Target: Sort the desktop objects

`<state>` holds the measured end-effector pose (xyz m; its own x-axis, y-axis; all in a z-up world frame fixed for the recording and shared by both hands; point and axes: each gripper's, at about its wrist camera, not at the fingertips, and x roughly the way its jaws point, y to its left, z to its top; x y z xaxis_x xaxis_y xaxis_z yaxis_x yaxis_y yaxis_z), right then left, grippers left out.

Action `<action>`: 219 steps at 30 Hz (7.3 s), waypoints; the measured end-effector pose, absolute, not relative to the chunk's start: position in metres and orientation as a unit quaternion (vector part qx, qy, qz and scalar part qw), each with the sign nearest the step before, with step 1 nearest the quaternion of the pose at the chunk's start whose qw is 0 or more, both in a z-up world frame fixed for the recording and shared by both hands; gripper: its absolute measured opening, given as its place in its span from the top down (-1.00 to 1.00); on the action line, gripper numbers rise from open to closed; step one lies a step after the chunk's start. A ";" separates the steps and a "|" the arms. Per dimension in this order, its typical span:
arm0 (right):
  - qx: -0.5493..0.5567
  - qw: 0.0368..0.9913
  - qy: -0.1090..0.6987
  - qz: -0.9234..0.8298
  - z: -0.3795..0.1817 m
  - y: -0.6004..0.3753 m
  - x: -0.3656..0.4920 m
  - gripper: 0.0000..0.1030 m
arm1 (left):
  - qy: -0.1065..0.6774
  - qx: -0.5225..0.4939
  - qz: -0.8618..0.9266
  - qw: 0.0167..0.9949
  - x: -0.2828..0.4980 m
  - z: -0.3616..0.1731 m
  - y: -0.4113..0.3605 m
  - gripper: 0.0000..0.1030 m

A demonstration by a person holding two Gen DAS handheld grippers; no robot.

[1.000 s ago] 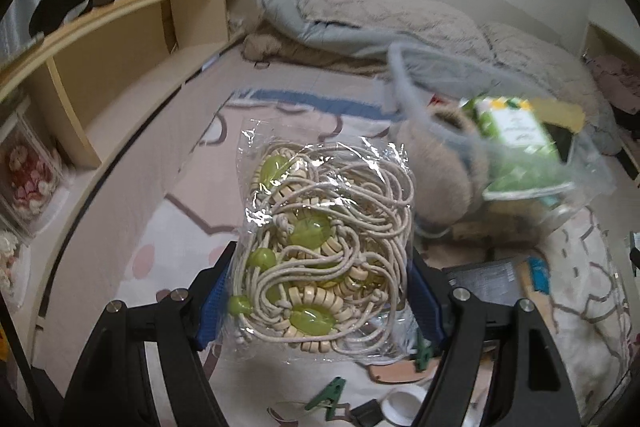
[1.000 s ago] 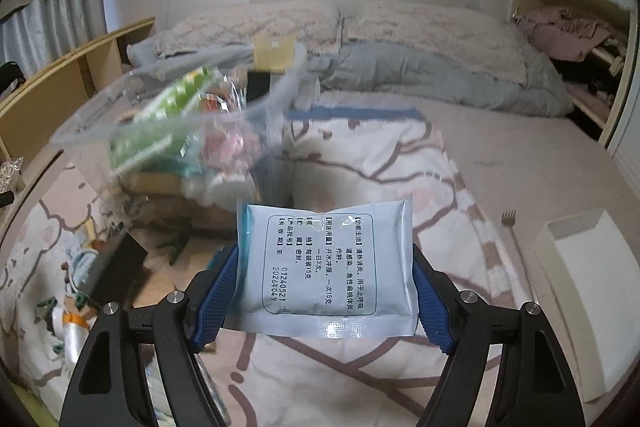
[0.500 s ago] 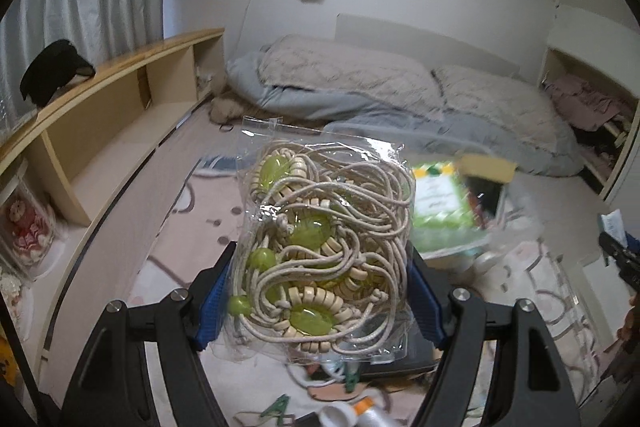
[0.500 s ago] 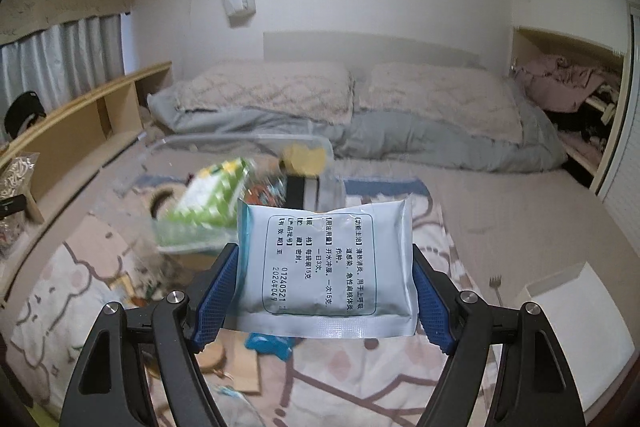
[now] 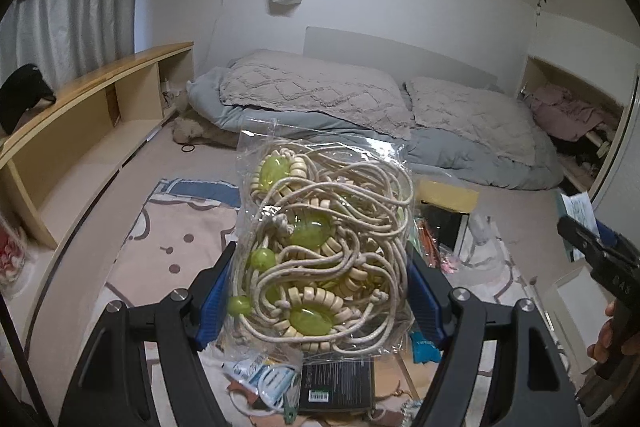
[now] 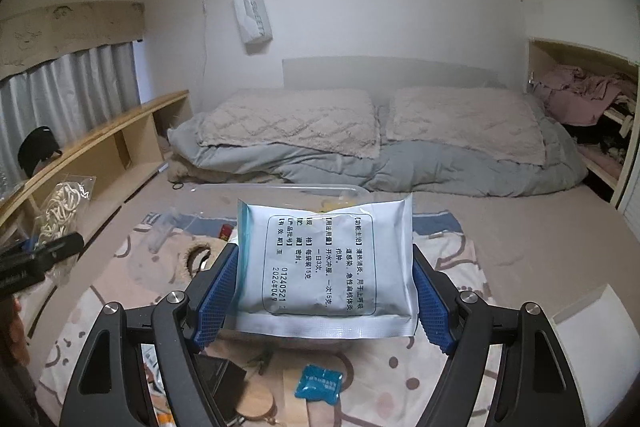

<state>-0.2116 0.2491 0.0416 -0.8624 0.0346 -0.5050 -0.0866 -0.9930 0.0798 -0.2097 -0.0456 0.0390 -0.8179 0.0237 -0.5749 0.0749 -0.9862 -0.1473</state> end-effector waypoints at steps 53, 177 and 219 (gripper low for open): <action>-0.377 -0.016 0.178 0.909 -0.048 0.277 -0.314 -0.79 | 0.104 0.383 -0.917 0.022 -0.326 -0.065 -0.065 -0.48; -0.276 0.083 0.047 0.956 0.032 0.229 -0.171 -1.00 | 0.020 0.267 -0.963 0.043 -0.152 0.032 -0.054 -0.99; -0.239 0.037 0.011 0.970 0.043 0.190 -0.021 -1.00 | -0.014 0.242 -0.969 0.036 -0.002 0.039 -0.018 -0.99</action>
<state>-0.0207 0.1900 0.0425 -0.8826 0.0664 -0.4654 -0.0774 -0.9970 0.0045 -0.0020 -0.0180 0.0387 -0.8799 -0.0759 -0.4691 0.0619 -0.9971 0.0453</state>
